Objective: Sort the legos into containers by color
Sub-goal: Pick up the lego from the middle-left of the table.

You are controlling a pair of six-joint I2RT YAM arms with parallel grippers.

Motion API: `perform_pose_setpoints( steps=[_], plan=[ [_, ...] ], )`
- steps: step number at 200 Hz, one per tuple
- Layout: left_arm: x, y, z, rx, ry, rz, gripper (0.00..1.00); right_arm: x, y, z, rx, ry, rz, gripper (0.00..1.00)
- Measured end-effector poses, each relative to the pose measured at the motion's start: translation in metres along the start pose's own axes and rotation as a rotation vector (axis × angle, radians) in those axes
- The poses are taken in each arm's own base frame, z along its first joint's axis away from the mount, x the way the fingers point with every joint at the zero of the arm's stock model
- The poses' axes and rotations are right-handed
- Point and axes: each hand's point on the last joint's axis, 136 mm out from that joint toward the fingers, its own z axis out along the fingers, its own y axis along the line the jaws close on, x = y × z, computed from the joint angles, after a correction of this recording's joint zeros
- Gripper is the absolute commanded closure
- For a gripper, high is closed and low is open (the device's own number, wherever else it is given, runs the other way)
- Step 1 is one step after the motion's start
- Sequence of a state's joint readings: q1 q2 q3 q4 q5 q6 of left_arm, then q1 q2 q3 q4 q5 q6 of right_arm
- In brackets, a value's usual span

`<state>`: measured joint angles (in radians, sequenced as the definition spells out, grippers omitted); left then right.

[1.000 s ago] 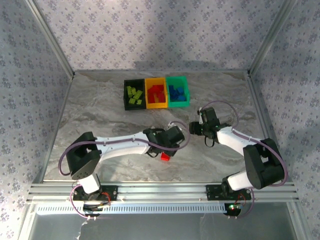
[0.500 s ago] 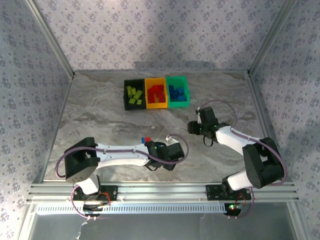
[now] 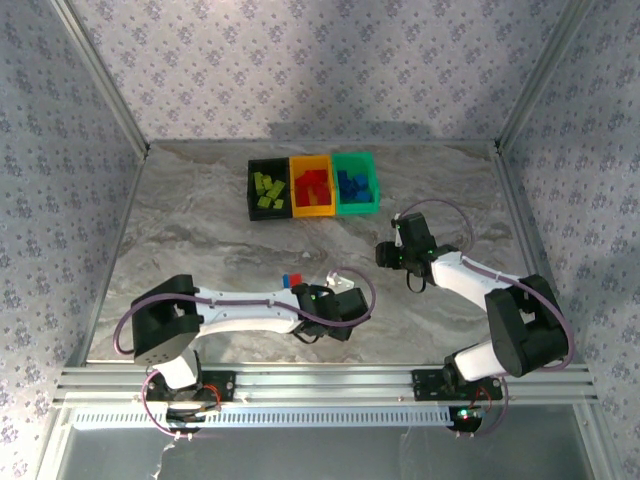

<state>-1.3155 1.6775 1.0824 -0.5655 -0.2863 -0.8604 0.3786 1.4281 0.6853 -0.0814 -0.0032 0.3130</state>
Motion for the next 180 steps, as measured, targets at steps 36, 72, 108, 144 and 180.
perform_pose_setpoints(
  steps=[36, 72, 108, 144, 180],
  plan=[
    [-0.001, 0.007, 0.007, -0.02, 0.012, -0.044, 0.35, 0.001, 0.002, 0.0, -0.004, 0.002, -0.005, 0.44],
    [-0.003, 0.018, 0.02, -0.033, 0.038, -0.096, 0.36, 0.0, 0.003, 0.0, -0.005, 0.0, -0.006, 0.45],
    [-0.003, 0.02, 0.031, -0.022, 0.062, -0.124, 0.41, -0.001, 0.003, 0.0, -0.006, -0.002, -0.007, 0.44],
    [0.003, 0.017, 0.042, -0.031, 0.091, -0.095, 0.66, -0.001, 0.004, -0.001, -0.001, -0.004, -0.01, 0.44],
    [-0.008, 0.008, 0.038, -0.019, 0.08, -0.074, 0.69, -0.001, 0.002, -0.001, 0.007, -0.003, -0.011, 0.44]
  ],
)
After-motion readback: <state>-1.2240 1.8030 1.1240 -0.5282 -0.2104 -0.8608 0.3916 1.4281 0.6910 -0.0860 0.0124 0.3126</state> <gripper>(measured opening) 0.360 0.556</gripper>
